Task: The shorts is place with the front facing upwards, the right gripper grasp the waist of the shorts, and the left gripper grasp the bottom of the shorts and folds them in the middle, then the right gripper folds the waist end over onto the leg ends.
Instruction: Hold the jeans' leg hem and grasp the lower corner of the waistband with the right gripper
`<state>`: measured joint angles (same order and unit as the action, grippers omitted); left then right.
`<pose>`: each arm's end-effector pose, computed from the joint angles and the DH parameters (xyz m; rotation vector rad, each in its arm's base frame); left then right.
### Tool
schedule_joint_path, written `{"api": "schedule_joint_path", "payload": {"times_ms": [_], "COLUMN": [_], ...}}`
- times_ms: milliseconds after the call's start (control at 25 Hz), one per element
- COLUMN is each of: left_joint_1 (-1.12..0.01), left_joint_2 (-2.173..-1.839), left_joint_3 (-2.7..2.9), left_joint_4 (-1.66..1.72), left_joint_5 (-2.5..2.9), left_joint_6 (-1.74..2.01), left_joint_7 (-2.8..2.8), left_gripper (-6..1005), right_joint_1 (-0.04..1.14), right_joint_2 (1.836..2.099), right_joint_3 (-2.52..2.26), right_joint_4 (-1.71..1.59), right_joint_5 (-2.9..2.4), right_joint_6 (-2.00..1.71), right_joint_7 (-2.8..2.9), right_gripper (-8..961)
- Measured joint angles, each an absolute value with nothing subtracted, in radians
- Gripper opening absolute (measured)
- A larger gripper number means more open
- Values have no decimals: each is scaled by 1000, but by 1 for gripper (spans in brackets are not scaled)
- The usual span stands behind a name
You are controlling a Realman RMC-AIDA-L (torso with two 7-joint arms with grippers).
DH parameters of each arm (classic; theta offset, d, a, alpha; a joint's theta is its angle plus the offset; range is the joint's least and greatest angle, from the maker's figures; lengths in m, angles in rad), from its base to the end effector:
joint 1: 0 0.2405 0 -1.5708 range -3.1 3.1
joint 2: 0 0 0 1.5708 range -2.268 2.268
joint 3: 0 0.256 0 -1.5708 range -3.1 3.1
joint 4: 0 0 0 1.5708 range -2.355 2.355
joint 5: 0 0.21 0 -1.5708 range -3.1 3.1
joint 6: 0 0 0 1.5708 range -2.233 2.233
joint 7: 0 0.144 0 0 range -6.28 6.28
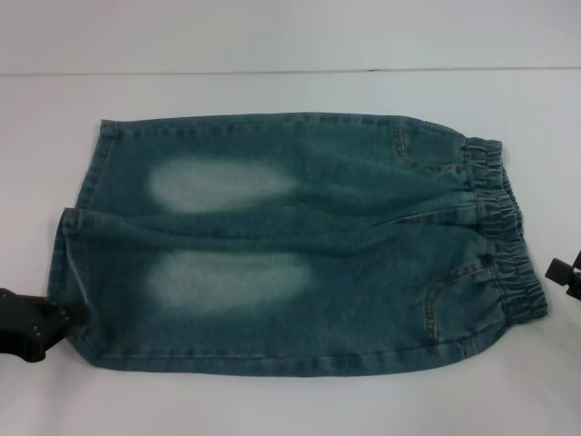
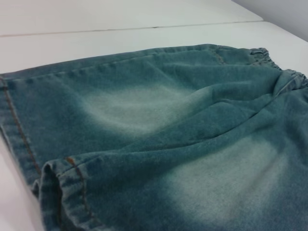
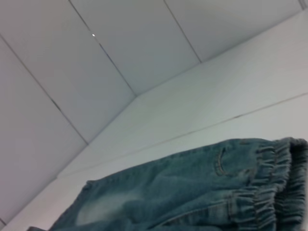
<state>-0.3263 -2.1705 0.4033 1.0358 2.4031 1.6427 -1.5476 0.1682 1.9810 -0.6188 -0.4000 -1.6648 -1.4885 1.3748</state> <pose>-0.3455 0.2595 0.0450 -2.5018 -1.0043 -0.2865 0.3854 0.2270 0.0341 -2.0796 1.2129 0.9088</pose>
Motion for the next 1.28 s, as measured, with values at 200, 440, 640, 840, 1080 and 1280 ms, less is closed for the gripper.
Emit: {"api": "schedule_joint_path", "payload": {"times_ms": [200, 440, 640, 840, 1080, 1280], "left_joint_1": [-327, -327, -329, -334, -337, -339], "left_joint_2": [-2171, -2171, -2171, -2171, -2171, -2171], "left_joint_3": [411, 411, 411, 411, 411, 412], "left_joint_4": [1035, 1035, 1035, 1035, 1035, 1035], "left_joint_5": [2402, 2400, 2399, 2399, 2399, 2399], "left_joint_6": [1643, 1643, 1644, 1647, 1651, 1652], "left_joint_7": [-1550, -1550, -1549, -1545, -1545, -1545], "left_gripper": [21, 21, 22, 22, 22, 22], "right_joint_1": [186, 198, 196, 208, 225, 226], "right_joint_2": [1991, 1996, 1996, 2003, 2007, 2010], "right_joint_3": [-615, -620, -620, -621, -622, -626], "right_joint_4": [-400, -400, -400, -401, -402, -410], "right_joint_5": [-1717, -1748, -1751, -1778, -1825, -1828], "right_joint_6": [-1466, -1446, -1438, -1422, -1404, -1430], "right_joint_7": [1381, 1393, 1399, 1407, 1427, 1441], "right_gripper": [944, 945, 945, 944, 944, 936]}}
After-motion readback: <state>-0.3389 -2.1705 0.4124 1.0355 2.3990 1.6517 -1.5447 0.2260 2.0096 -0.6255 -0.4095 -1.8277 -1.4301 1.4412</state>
